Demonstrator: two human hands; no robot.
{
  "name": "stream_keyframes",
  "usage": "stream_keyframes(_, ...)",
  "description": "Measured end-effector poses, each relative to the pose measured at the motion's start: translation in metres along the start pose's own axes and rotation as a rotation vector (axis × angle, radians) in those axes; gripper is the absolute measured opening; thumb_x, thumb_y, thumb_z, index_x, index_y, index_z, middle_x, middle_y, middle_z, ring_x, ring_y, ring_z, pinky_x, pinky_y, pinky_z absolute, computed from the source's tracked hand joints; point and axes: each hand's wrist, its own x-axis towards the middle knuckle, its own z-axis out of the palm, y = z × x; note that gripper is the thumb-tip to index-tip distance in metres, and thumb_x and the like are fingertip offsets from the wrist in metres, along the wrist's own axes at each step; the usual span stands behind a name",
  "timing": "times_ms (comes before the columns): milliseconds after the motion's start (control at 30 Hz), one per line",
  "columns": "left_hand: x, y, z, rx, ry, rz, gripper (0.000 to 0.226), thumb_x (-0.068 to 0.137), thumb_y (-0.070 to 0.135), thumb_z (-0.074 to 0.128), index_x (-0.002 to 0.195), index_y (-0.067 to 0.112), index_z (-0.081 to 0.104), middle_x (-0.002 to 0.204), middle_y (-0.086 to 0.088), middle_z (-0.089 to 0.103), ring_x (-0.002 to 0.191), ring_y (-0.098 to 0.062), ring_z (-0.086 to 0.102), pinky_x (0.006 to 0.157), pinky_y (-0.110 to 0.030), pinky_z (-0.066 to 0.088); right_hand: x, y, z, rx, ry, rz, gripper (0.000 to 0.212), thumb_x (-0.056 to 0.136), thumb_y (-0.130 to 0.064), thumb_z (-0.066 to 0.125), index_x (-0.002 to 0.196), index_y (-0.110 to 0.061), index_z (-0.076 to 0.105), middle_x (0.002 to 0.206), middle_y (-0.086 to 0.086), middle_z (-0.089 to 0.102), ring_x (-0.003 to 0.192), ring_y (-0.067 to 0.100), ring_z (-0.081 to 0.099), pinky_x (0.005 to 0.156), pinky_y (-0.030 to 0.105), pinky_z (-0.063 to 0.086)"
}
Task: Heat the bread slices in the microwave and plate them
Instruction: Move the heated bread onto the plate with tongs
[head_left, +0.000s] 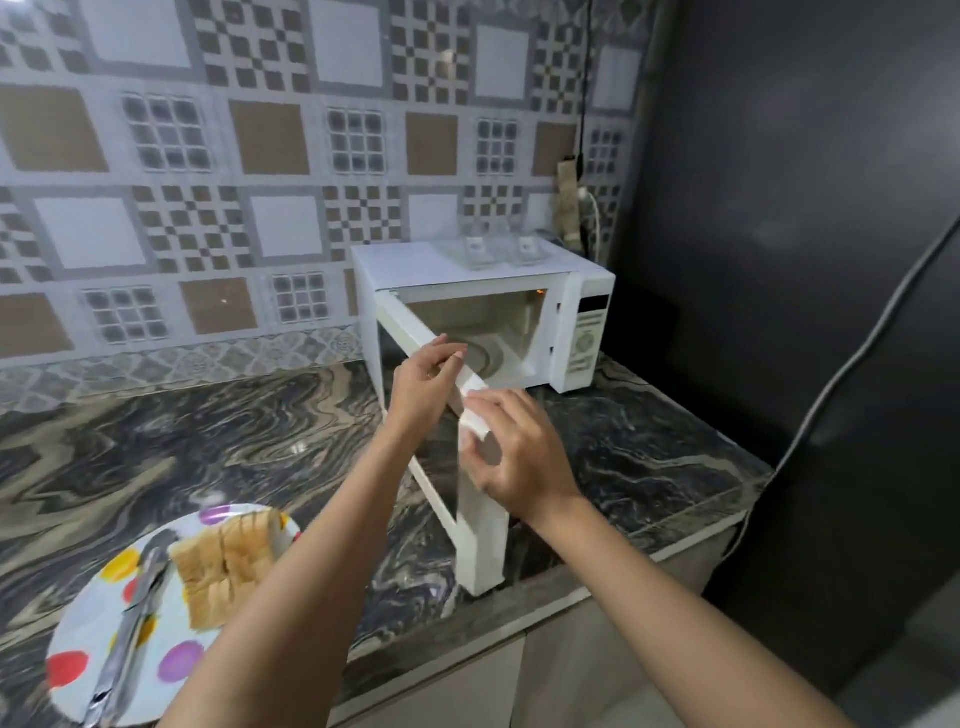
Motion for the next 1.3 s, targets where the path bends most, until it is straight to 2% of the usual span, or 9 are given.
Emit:
stream_keyframes(100, 0.008, 0.001, 0.027, 0.112, -0.024, 0.133, 0.027, 0.095, 0.02, 0.051, 0.111, 0.009, 0.068, 0.122, -0.005, 0.064, 0.129, -0.012, 0.046, 0.108, -0.024, 0.033, 0.0, 0.037, -0.007, -0.076, 0.073, 0.054, 0.03, 0.082, -0.016, 0.052, 0.099, 0.0, 0.07, 0.097, 0.01, 0.069, 0.093, 0.023, 0.064, 0.09, 0.028, 0.046)
stream_keyframes(200, 0.023, -0.001, 0.052, 0.227, -0.025, 0.219, 0.031, 0.096, 0.024, 0.047, 0.116, 0.01, 0.066, 0.124, -0.005, 0.064, 0.128, -0.017, 0.047, 0.114, -0.037, 0.03, 0.003, 0.07, -0.011, -0.13, 0.116, 0.085, 0.029, 0.082, -0.013, 0.05, 0.099, 0.0, 0.07, 0.097, 0.01, 0.069, 0.094, 0.023, 0.064, 0.091, 0.027, 0.044)
stream_keyframes(333, 0.041, -0.004, 0.081, 0.338, -0.003, 0.253, 0.035, 0.098, 0.026, 0.042, 0.123, 0.011, 0.061, 0.13, -0.004, 0.059, 0.132, -0.018, 0.043, 0.115, -0.027, 0.018, 0.01, 0.112, -0.008, -0.163, 0.14, 0.111, 0.033, 0.084, -0.01, 0.046, 0.105, 0.002, 0.068, 0.105, 0.012, 0.068, 0.103, 0.019, 0.058, 0.099, 0.025, 0.038)
stream_keyframes(533, 0.078, -0.014, 0.133, 0.491, 0.119, 0.25, 0.037, 0.099, 0.025, 0.038, 0.127, 0.009, 0.058, 0.132, -0.005, 0.058, 0.132, -0.02, 0.042, 0.115, -0.029, 0.018, 0.031, 0.185, 0.007, -0.176, 0.121, 0.134, 0.039, 0.087, -0.009, 0.039, 0.113, 0.002, 0.066, 0.113, 0.013, 0.067, 0.11, 0.024, 0.06, 0.103, 0.034, 0.042)
stream_keyframes(733, 0.134, -0.031, 0.183, 0.699, 0.285, 0.213, 0.044, 0.096, 0.027, 0.033, 0.118, 0.001, 0.063, 0.119, -0.013, 0.066, 0.119, -0.03, 0.055, 0.107, -0.037, 0.035, 0.072, 0.272, 0.032, -0.059, 0.079, 0.091, 0.041, 0.085, -0.004, 0.037, 0.116, 0.002, 0.063, 0.116, 0.013, 0.066, 0.112, 0.025, 0.058, 0.106, 0.031, 0.04)
stream_keyframes(867, 0.164, -0.035, 0.203, 0.811, 0.347, 0.129, 0.046, 0.097, 0.027, 0.03, 0.12, 0.002, 0.061, 0.12, -0.013, 0.065, 0.12, -0.029, 0.054, 0.109, -0.037, 0.032, 0.096, 0.319, 0.052, -0.023, -0.045, 0.028, 0.046, 0.084, -0.005, 0.033, 0.123, 0.002, 0.057, 0.123, 0.014, 0.061, 0.119, 0.024, 0.049, 0.109, 0.036, 0.036)
stream_keyframes(967, 0.18, -0.038, 0.213, 0.886, 0.376, 0.1, 0.05, 0.096, 0.029, 0.026, 0.121, 0.001, 0.059, 0.12, -0.014, 0.064, 0.119, -0.031, 0.054, 0.108, -0.039, 0.034, 0.11, 0.344, 0.064, 0.023, -0.108, -0.025, 0.051, 0.083, -0.004, 0.029, 0.128, 0.005, 0.052, 0.127, 0.017, 0.057, 0.123, 0.025, 0.043, 0.11, 0.041, 0.036)
stream_keyframes(1133, 0.198, -0.044, 0.218, 0.929, 0.402, 0.061, 0.055, 0.095, 0.033, 0.021, 0.123, 0.006, 0.059, 0.126, -0.012, 0.061, 0.125, -0.03, 0.048, 0.111, -0.036, 0.028, 0.128, 0.367, 0.077, 0.121, -0.153, -0.071, 0.051, 0.082, -0.001, 0.029, 0.126, 0.007, 0.053, 0.124, 0.019, 0.059, 0.119, 0.032, 0.05, 0.109, 0.041, 0.036)
stream_keyframes(1300, 0.212, -0.051, 0.221, 0.964, 0.412, 0.023, 0.055, 0.096, 0.035, 0.02, 0.127, 0.008, 0.056, 0.131, -0.012, 0.057, 0.131, -0.029, 0.043, 0.113, -0.036, 0.024, 0.144, 0.385, 0.083, 0.212, -0.199, -0.112, 0.046, 0.082, 0.007, 0.042, 0.127, 0.007, 0.052, 0.125, 0.019, 0.058, 0.12, 0.034, 0.051, 0.107, 0.042, 0.04)
